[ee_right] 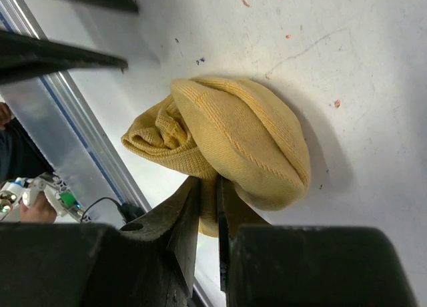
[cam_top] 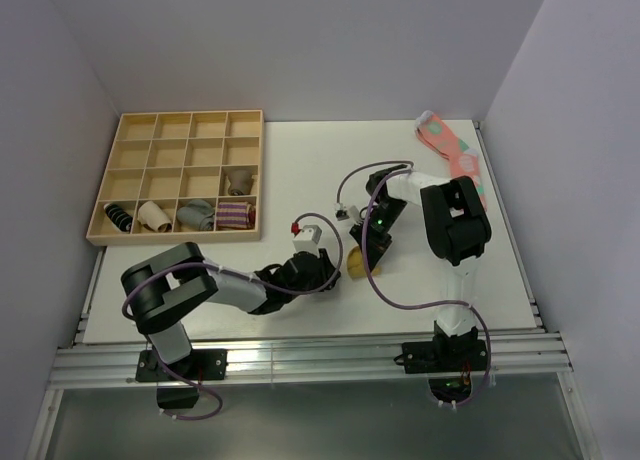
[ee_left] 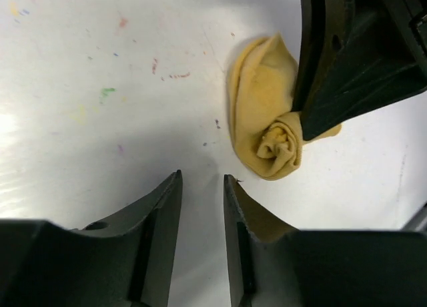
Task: Roll the socks
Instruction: Adjust the sock at the center of the board.
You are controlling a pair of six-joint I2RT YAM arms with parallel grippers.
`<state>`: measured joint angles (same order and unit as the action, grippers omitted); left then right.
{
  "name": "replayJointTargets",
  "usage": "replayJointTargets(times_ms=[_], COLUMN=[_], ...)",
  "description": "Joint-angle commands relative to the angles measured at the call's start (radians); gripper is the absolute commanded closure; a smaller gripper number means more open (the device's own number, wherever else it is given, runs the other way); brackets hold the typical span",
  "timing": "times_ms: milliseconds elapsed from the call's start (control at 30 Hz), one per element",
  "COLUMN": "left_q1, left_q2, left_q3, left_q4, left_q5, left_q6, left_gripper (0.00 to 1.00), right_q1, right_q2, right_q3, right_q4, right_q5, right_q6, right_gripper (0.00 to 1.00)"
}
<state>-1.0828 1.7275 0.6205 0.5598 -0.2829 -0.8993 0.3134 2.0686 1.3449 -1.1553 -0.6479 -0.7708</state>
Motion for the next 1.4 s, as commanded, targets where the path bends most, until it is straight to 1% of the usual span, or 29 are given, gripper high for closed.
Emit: replayJointTargets(times_ms=[0, 133, 267, 500, 633, 733, 833, 1000, 1267, 1367], left_q1=[-0.017, -0.042, -0.055, -0.055, -0.055, -0.054, -0.054, -0.052, -0.035, -0.025], left_q2=[-0.04, -0.048, -0.031, 0.018, 0.056, 0.079, 0.096, 0.136, 0.178, 0.179], left_q3=[-0.031, -0.021, 0.019, 0.099, 0.16, 0.177, 0.186, 0.193, 0.182, 0.171], left_q4=[0.08, 0.164, 0.199, 0.2, 0.17, 0.157, 0.155, 0.152, 0.183, 0.196], left_q5=[-0.101, -0.076, -0.053, 0.013, 0.056, 0.071, 0.097, 0.097, 0.105, 0.106], left_q6=[0.124, 0.22, 0.309, 0.405, 0.46, 0.487, 0.5, 0.507, 0.482, 0.464], left_gripper=[0.62, 0.61, 0.59, 0.57, 0.56, 0.56, 0.56, 0.58, 0.6, 0.62], right_q1=[-0.008, -0.007, 0.0, 0.015, 0.03, 0.032, 0.032, 0.035, 0.038, 0.036], right_q2=[0.022, 0.028, 0.028, 0.047, 0.048, 0.053, 0.062, 0.07, 0.077, 0.077], right_q3=[0.02, 0.025, 0.019, 0.034, 0.04, 0.048, 0.054, 0.065, 0.066, 0.065], right_q4=[0.012, 0.008, 0.005, -0.007, -0.009, -0.015, -0.018, -0.026, -0.03, -0.03], right_q5=[0.099, 0.113, 0.12, 0.123, 0.123, 0.12, 0.122, 0.12, 0.128, 0.125], right_q6=[-0.002, 0.008, 0.019, 0.036, 0.041, 0.044, 0.042, 0.045, 0.042, 0.041], right_gripper=[0.93, 0.93, 0.93, 0.92, 0.92, 0.92, 0.92, 0.92, 0.92, 0.92])
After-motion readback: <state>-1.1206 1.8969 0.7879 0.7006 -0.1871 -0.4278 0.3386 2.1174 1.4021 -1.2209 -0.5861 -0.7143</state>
